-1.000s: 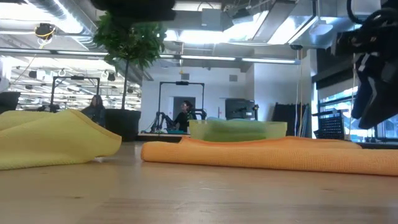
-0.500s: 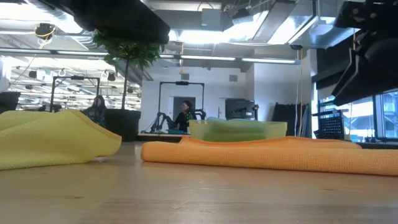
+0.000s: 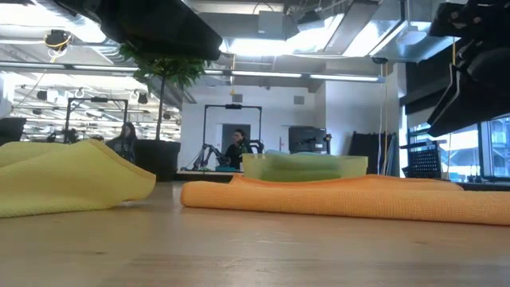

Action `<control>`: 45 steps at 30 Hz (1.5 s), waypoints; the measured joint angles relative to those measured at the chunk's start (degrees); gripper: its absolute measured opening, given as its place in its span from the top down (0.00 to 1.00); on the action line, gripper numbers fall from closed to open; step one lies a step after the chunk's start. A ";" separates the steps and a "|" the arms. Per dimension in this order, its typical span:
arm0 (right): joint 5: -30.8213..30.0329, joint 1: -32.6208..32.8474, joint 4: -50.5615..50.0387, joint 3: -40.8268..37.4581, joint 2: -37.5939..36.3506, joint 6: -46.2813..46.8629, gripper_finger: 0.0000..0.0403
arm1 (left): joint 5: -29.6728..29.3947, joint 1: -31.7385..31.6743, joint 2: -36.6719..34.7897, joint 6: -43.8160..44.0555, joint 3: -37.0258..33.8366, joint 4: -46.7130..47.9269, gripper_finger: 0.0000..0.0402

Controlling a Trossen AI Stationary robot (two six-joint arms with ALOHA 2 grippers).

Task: Fold microfiber towels
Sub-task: Fold the orange microfiber towel

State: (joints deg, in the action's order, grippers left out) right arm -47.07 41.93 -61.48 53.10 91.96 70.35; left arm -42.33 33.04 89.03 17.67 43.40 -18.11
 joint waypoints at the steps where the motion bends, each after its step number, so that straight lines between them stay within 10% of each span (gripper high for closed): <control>1: 0.00 0.00 -0.02 0.00 0.00 -0.02 0.47 | 0.00 0.00 0.00 0.00 0.00 0.00 0.73; 32: -2.40 3.52 -1.19 0.30 -0.02 3.97 0.48 | 1.92 -3.49 5.21 2.47 -0.04 -1.37 0.73; 45: -1.51 -0.07 2.47 -0.13 -0.02 -0.27 0.87 | 12.11 -10.93 12.00 10.51 -0.04 -2.49 0.73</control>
State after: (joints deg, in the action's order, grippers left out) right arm -48.58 41.87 -59.01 52.97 91.94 70.08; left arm -30.21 22.10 101.03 28.18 43.35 -20.61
